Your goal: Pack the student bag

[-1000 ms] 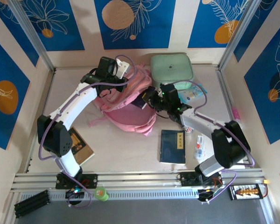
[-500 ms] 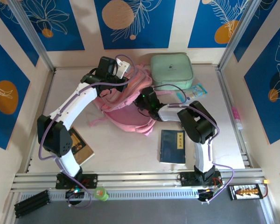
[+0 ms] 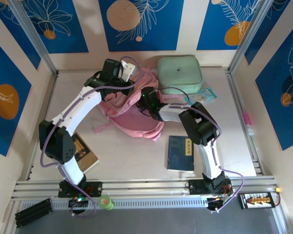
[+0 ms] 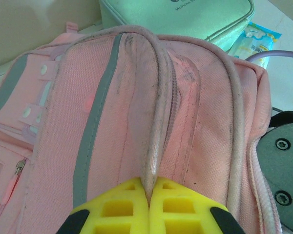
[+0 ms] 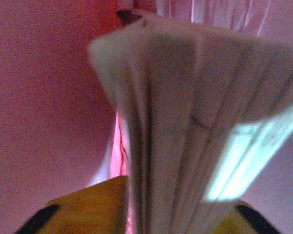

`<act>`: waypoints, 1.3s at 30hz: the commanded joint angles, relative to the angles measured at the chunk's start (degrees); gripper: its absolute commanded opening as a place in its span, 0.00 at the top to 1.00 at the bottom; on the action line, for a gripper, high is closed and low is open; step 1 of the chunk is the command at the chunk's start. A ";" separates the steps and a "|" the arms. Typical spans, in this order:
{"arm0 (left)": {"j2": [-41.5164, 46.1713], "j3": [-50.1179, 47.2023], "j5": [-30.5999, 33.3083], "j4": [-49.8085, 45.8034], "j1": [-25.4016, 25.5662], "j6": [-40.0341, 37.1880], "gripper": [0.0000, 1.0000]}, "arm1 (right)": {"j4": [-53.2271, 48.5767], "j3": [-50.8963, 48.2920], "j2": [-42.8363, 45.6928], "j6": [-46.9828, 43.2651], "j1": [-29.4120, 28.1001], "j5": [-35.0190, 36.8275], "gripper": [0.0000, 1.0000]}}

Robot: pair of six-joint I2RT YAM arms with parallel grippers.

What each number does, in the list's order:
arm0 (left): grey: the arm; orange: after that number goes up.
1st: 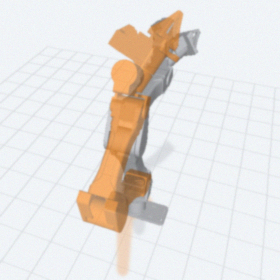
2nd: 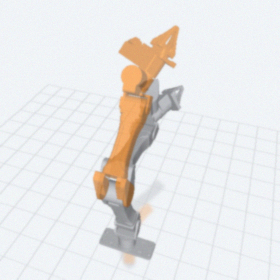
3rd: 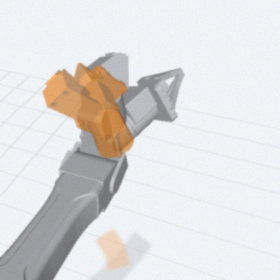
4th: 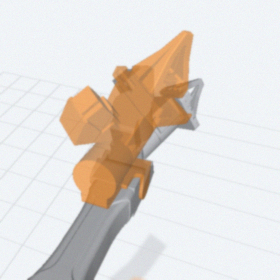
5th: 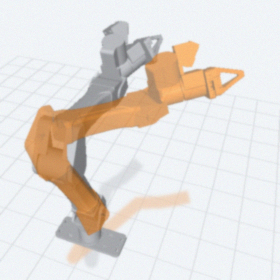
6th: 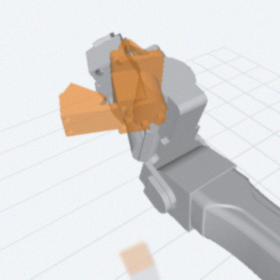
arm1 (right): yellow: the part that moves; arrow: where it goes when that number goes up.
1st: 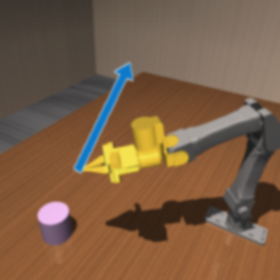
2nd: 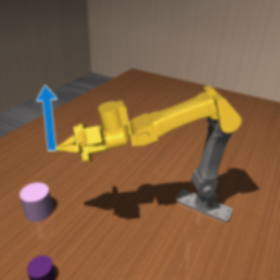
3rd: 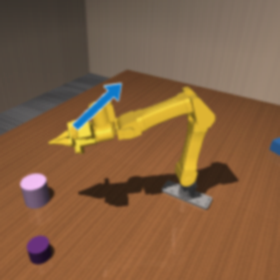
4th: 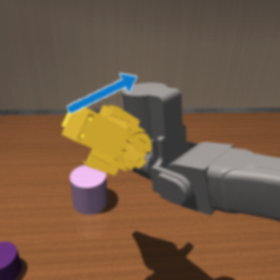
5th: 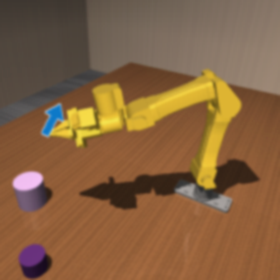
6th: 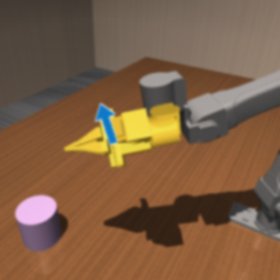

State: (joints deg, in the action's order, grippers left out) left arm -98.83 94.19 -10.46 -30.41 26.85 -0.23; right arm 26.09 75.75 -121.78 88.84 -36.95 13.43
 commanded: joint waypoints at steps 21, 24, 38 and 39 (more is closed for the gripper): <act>6.95 -18.23 4.23 12.57 -3.87 1.45 1.00 | -32.72 -34.00 44.41 -11.25 4.02 -0.17 0.43; 9.32 -22.19 3.83 12.64 -4.60 1.67 1.00 | -40.62 -35.36 49.67 -14.91 4.98 2.81 0.40; 21.27 -35.75 5.40 26.55 -5.05 16.07 0.00 | -56.13 -36.26 53.69 -26.05 8.30 -3.34 0.31; 21.31 -35.43 5.53 26.32 -5.22 16.82 0.00 | -55.03 -36.78 52.85 -25.78 8.24 -4.76 0.31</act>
State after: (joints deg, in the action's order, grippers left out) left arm -79.18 59.05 -6.83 -9.32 22.50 12.10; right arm -27.64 40.38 -67.37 65.17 -28.95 13.39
